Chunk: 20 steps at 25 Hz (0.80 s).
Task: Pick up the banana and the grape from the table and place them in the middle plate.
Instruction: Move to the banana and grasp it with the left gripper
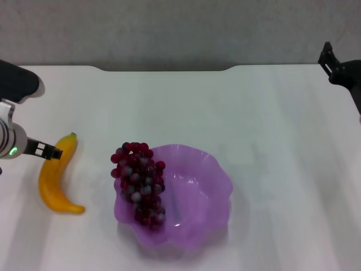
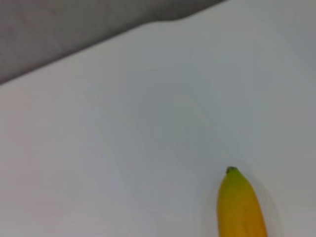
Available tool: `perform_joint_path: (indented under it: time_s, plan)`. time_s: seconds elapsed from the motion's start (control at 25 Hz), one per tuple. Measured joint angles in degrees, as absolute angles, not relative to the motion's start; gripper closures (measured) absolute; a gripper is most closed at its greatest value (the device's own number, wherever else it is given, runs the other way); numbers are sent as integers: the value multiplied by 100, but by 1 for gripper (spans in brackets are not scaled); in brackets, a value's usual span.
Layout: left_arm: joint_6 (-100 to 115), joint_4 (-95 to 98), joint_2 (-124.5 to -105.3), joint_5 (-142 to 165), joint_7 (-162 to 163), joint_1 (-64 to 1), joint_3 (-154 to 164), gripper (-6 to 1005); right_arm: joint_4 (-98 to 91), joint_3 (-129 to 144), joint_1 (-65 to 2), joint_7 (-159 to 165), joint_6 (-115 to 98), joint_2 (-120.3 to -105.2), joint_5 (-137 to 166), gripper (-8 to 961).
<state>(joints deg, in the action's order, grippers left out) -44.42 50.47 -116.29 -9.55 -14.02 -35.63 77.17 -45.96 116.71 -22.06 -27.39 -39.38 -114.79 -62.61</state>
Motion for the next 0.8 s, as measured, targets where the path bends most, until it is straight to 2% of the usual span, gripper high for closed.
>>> perform_joint_path:
  time_s: [0.8]
  plan:
    - [-4274, 4062, -11615, -1160, -1438, -4048, 7700, 239, -4585, 11726, -2267, -2708, -3898, -11487, -6279, 76]
